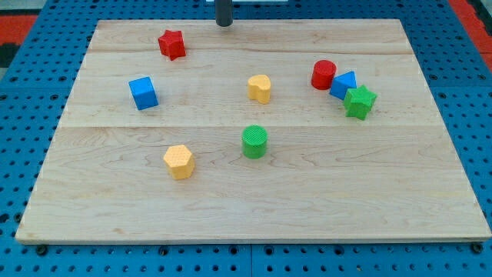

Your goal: Move the red star closer to the yellow heart

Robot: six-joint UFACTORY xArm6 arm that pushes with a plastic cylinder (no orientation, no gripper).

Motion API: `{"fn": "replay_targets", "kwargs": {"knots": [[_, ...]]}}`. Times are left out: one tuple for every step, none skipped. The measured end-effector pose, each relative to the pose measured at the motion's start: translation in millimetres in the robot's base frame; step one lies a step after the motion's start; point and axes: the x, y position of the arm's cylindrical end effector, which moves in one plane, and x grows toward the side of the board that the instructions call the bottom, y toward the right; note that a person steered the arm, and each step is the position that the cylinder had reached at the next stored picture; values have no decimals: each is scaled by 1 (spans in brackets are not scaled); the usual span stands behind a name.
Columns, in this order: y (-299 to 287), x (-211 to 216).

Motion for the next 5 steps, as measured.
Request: {"fn": "replay_targets", "kwargs": {"knots": [[-67,-1],[-178,0],[-142,54],[-48,58],[4,86]]}}
